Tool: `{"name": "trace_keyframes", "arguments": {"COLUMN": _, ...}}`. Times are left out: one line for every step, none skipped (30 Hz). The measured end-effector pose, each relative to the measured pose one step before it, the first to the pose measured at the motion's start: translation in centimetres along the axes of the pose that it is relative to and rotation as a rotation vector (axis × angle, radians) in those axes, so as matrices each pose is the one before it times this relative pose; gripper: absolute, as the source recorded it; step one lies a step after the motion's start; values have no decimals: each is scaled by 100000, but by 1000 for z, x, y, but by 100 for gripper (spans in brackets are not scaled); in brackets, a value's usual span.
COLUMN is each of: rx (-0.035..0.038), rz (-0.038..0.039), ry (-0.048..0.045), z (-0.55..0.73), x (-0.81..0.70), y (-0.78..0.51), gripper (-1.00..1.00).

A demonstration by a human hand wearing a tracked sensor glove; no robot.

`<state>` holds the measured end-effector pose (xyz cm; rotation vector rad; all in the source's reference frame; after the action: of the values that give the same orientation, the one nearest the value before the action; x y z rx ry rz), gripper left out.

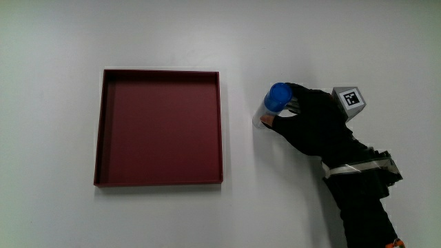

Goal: Place glue on desk

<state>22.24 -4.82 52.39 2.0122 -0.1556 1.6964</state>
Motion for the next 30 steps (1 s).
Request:
{"name": "trace_keyframes", "arguments": {"rx": 322, "rz": -229, "ry": 129, "z": -18, "x": -107, "y": -30, "gripper": 0}}
{"name": "trace_keyframes", "arguments": {"rx": -87, "rz": 933, "ry": -62, "z": 78, "x": 246, "y": 40, "gripper": 0}}
{"name": "trace_keyframes", "arguments": {"rx": 237, "rz": -1091, "ry": -425, "z": 74, "x": 170, "y": -15, "gripper": 0}}
{"name": "trace_keyframes", "arguments": {"rx": -468, "rz": 571, "ry": 1787, "z": -87, "x": -166, "y": -65, "gripper": 0}}
{"name": "trace_keyframes", "arguments": {"rx": 57, "rz": 68, "ry": 592, "z": 48, "x": 169, "y": -16, "gripper": -4}}
{"name": "trace_keyframes", "arguments": {"rx": -134, "rz": -903, "ry": 1293, "z": -11, "x": -21, "y": -58, "gripper": -7}}
{"name": "trace_keyframes", "arguments": {"rx": 74, "rz": 777, "ry": 80, "z": 46, "x": 201, "y": 14, "gripper": -11}}
{"name": "trace_keyframes", "arguments": {"rx": 160, "rz": 102, "ry": 855, "z": -62, "x": 27, "y": -32, "gripper": -14}}
{"name": "trace_keyframes", "arguments": {"rx": -119, "rz": 162, "ry": -1242, "z": 97, "x": 318, "y": 58, "gripper": -18}}
{"name": "trace_keyframes", "arguments": {"rx": 476, "rz": -675, "ry": 94, "z": -75, "x": -119, "y": -59, "gripper": -21}}
{"name": "trace_keyframes", "arguments": {"rx": 172, "rz": 144, "ry": -533, "z": 61, "x": 204, "y": 37, "gripper": -25}}
{"name": "trace_keyframes", "arguments": {"rx": -339, "rz": 251, "ry": 1071, "z": -85, "x": -140, "y": -34, "gripper": -29}}
{"name": "trace_keyframes", "arguments": {"rx": -136, "rz": 254, "ry": 1121, "z": -48, "x": 9, "y": -13, "gripper": -32}}
{"name": "trace_keyframes", "arguments": {"rx": -180, "rz": -820, "ry": 36, "z": 20, "x": 172, "y": 3, "gripper": -36}}
{"name": "trace_keyframes", "arguments": {"rx": -449, "rz": 50, "ry": 425, "z": 10, "x": 136, "y": 6, "gripper": -39}}
{"name": "trace_keyframes", "arguments": {"rx": 82, "rz": 41, "ry": 490, "z": 10, "x": 42, "y": -12, "gripper": -43}}
{"name": "trace_keyframes", "arguments": {"rx": 30, "rz": -629, "ry": 423, "z": -37, "x": -106, "y": -60, "gripper": -46}}
{"name": "trace_keyframes", "arguments": {"rx": -93, "rz": 712, "ry": 423, "z": -6, "x": 21, "y": -6, "gripper": -50}}
{"name": "trace_keyframes", "arguments": {"rx": -85, "rz": 285, "ry": 566, "z": 44, "x": 173, "y": -9, "gripper": -54}}
{"name": "trace_keyframes", "arguments": {"rx": 227, "rz": -579, "ry": 340, "z": -8, "x": -136, "y": -143, "gripper": -57}}
{"name": "trace_keyframes", "arguments": {"rx": 1142, "rz": 474, "ry": 37, "z": 86, "x": -85, "y": -159, "gripper": -61}}
{"name": "trace_keyframes", "arguments": {"rx": 884, "rz": 482, "ry": 205, "z": 99, "x": -2, "y": -179, "gripper": -64}}
{"name": "trace_keyframes", "arguments": {"rx": 1542, "rz": -51, "ry": -562, "z": 158, "x": 60, "y": -251, "gripper": -68}}
{"name": "trace_keyframes", "arguments": {"rx": 1573, "rz": -242, "ry": -2736, "z": 329, "x": 375, "y": -267, "gripper": -71}}
{"name": "trace_keyframes", "arguments": {"rx": 801, "rz": 905, "ry": 744, "z": -48, "x": -405, "y": -444, "gripper": -75}}
{"name": "trace_keyframes", "arguments": {"rx": 1599, "rz": 1000, "ry": -3242, "z": 332, "x": 472, "y": -306, "gripper": -79}}
{"name": "trace_keyframes", "arguments": {"rx": 1272, "rz": -89, "ry": -1854, "z": 85, "x": -53, "y": -521, "gripper": -82}}
{"name": "trace_keyframes", "arguments": {"rx": 1272, "rz": -89, "ry": -1854, "z": 93, "x": -51, "y": -520, "gripper": -86}}
{"name": "trace_keyframes", "arguments": {"rx": 928, "rz": 1410, "ry": -1476, "z": -34, "x": -119, "y": -646, "gripper": -89}}
{"name": "trace_keyframes", "arguments": {"rx": 928, "rz": 1410, "ry": -1476, "z": -26, "x": -129, "y": -644, "gripper": -93}}
